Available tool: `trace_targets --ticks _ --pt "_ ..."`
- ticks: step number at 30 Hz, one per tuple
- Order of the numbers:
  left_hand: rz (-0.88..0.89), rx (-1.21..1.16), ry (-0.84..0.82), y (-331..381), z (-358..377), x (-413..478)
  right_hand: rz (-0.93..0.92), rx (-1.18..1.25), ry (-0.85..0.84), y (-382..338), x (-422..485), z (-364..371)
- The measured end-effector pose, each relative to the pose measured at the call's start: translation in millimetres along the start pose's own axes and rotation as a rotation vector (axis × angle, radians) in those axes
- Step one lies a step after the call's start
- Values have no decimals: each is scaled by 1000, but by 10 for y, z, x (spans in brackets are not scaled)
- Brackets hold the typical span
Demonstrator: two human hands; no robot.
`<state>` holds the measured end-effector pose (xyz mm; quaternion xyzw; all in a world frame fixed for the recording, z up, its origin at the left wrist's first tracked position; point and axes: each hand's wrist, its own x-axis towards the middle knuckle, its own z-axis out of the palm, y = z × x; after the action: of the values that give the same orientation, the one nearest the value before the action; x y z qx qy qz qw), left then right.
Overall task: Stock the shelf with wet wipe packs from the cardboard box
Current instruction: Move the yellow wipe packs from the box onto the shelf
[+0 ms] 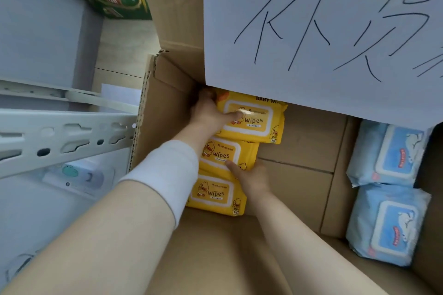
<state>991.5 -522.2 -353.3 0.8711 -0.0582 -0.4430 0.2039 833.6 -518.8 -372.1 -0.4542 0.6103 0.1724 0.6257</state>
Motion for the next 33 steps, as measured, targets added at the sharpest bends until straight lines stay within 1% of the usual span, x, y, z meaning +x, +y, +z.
trace_targets --ticks 3,8,11,14,18,21,23,26,29,33 --pt "21 -52 -101 20 -3 -34 -27 58 -63 14 -20 -42" --pt "13 -380 -125 1 -71 -325 -26 132 -91 37 -238 -225" --pt "-48 -488 -44 -65 -154 -652 -22 156 -34 93 -558 -525" --pt "-88 -585 61 -156 -268 -1128 -21 126 21 121 -1035 -923" --pt "-98 -694 186 -168 -527 -1990 -44 135 76 106 -1793 -1443" --pt "-63 -730 244 -147 -773 -2739 -106 92 58 48 -2358 -1753" --pt "4 -756 283 -142 -925 -3277 -161 79 11 -9 -2715 -1899" --pt "119 -764 369 -193 -1098 -4155 -261 72 -105 -65 -3244 -2005" --pt "231 -768 465 -294 -1232 -5061 -378 36 -207 -102 -3773 -2029" --pt "350 -855 620 -468 -1453 -6247 -512 -4 -356 -68 -4624 -1968"
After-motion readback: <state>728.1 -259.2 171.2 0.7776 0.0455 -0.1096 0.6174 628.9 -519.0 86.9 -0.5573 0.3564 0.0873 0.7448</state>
